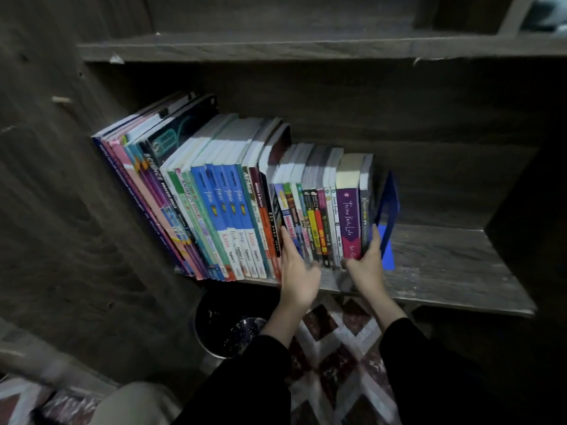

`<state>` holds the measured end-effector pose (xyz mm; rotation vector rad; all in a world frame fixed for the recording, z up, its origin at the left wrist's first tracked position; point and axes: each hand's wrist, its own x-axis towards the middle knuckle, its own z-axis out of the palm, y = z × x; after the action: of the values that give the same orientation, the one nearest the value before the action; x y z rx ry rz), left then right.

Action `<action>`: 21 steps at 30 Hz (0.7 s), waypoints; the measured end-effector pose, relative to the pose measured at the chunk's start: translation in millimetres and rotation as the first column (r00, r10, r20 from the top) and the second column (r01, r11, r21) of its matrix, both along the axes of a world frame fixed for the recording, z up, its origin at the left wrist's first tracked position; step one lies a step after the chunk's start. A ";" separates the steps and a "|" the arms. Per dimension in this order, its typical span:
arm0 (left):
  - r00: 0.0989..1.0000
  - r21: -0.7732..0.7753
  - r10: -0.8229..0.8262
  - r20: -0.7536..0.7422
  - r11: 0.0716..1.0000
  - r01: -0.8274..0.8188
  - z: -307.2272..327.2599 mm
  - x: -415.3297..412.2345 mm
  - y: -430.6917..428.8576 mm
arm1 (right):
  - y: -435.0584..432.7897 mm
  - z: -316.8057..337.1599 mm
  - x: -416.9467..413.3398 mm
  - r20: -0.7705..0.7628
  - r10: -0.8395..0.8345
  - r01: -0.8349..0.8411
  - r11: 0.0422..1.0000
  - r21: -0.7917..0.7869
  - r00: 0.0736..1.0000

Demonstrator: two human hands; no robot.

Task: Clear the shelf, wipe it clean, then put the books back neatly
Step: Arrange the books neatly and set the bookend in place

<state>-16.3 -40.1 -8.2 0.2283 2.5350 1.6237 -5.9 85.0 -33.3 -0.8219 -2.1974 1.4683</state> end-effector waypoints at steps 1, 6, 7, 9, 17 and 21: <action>1.000 0.008 0.019 0.003 1.000 -0.019 1.9 -4.4 4.8 | 4.9 2.8 -3.1 -0.005 0.030 -0.030 0.999 -0.045 1.000; 0.986 0.029 0.166 0.004 0.986 -0.166 5.7 -14.0 18.0 | 24.1 7.7 -14.4 -0.017 0.089 -0.090 0.963 -0.254 0.996; 0.985 0.017 0.173 -0.021 0.985 -0.173 4.6 -14.7 19.3 | 25.1 8.0 -15.2 -0.022 0.097 -0.099 0.962 -0.255 0.995; 0.982 0.003 0.174 -0.069 0.985 -0.174 2.9 -15.0 19.7 | 25.8 7.3 -14.8 -0.036 0.111 -0.116 0.965 -0.236 0.993; 0.963 -0.016 0.181 -0.199 0.982 -0.188 -4.9 -16.1 16.2 | 30.6 -7.0 -21.4 -0.030 0.208 -0.210 0.960 -0.183 0.978; 0.949 0.000 0.151 -0.278 0.988 -0.157 -4.3 -2.3 24.2 | 32.8 -9.0 -21.0 0.051 0.297 -0.294 0.954 -0.051 0.954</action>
<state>-18.5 -15.9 -12.5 0.2810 2.8421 1.7272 -26.9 117.8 -42.3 -0.5717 -2.4236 1.6512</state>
